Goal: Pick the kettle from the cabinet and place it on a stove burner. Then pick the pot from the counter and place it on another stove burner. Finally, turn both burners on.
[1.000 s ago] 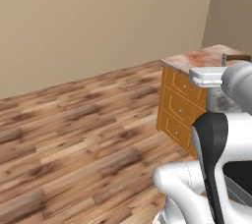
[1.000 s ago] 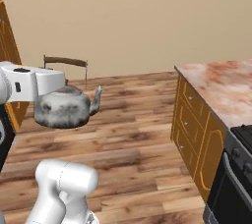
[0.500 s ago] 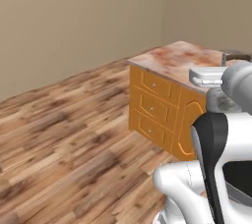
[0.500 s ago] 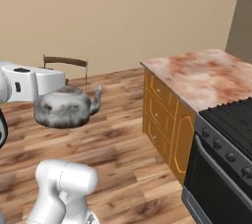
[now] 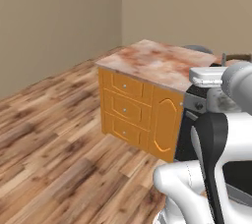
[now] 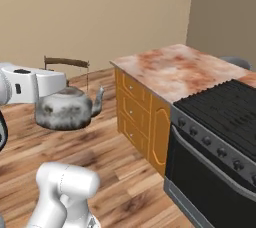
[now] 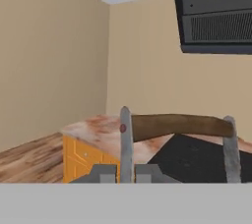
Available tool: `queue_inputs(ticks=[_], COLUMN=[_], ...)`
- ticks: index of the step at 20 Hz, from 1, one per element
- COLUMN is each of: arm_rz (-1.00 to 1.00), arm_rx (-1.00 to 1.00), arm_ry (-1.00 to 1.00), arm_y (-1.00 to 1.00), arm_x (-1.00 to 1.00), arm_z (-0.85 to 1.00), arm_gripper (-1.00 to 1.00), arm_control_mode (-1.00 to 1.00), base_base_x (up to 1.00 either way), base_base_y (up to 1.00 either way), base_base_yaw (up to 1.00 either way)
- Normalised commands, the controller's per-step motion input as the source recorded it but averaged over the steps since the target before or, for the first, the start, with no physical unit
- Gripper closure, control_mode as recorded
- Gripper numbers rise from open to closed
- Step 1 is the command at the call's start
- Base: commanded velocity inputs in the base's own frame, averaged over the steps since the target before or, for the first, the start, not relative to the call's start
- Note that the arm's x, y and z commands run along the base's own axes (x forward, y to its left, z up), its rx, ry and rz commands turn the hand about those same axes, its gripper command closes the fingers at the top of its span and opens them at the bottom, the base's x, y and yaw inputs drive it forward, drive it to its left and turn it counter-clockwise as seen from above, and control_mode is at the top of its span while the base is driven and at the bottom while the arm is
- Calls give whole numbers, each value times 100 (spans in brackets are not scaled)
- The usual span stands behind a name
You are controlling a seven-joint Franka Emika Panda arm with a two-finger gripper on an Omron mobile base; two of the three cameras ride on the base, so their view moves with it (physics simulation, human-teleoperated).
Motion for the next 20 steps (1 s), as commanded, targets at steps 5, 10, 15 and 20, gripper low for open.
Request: queue_inputs(ticks=[5, 10, 15, 20], arm_rz=[0, 0, 0, 0], arm_rx=[0, 0, 0, 0], arm_ry=[0, 0, 0, 0], arm_y=[0, 0, 0, 0], arm_x=[0, 0, 0, 0], arm_z=[0, 0, 0, 0], arm_gripper=[100, 100, 100, 100], arm_control_mode=[100, 100, 100, 100], base_base_x=[22, 31, 28, 39], base_base_y=[11, 8, 9, 31], base_base_yaw=[-35, -35, -35, -34])
